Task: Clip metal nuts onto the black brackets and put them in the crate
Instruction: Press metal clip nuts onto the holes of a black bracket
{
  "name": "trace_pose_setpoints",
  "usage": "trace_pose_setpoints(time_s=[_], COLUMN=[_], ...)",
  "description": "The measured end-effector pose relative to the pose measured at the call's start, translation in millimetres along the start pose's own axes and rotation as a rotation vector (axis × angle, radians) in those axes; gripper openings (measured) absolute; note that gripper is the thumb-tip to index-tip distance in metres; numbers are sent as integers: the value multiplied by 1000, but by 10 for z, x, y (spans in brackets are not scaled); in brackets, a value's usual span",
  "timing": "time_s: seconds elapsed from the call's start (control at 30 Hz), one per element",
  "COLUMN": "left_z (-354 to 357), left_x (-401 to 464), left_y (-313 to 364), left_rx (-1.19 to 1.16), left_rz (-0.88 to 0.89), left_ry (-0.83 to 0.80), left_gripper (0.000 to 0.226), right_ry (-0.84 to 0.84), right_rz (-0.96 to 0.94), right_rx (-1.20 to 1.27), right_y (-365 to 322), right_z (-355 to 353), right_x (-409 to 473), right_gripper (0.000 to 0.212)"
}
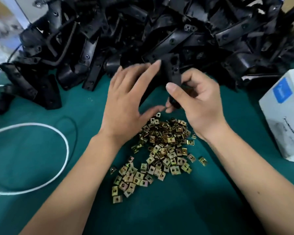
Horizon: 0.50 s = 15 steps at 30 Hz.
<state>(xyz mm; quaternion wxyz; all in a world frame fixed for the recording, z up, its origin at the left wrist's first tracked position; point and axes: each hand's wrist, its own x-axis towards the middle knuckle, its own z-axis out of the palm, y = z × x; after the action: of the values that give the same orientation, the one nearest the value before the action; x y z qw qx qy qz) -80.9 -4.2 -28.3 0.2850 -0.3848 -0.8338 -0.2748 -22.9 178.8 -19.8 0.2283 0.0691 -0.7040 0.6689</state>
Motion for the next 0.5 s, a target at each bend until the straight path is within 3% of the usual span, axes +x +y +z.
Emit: trace_pose_setpoints(time_s=[0.07,0.13,0.23,0.3,0.37,0.5], left_z=[-50,-94,-166,-193,-200,-199], left_x=[-70,-106,-99,-104,-134,-117], left_y=[-31,-73,-172,-244,-267,-242], left_rx=[-110,-101,56,114,112,77], left_rz=[-112,-219,-308,-389,-420,-404], left_ry=[-118,-122,-125,-168,-233,-242], left_gripper=[80,79,76,74,74,75], right_ry=[-97,-147,-194,-327,-411,-408], right_rz=[89,115,13,8,62,77], right_rx=[72,13,-578,-910,-968,-935], right_y=[55,115,213,222,237,240], right_z=[18,11,-68,-89,-67,-21], right_x=[27,32,113,197,233,207], right_gripper=[15,17,17,11,13,8])
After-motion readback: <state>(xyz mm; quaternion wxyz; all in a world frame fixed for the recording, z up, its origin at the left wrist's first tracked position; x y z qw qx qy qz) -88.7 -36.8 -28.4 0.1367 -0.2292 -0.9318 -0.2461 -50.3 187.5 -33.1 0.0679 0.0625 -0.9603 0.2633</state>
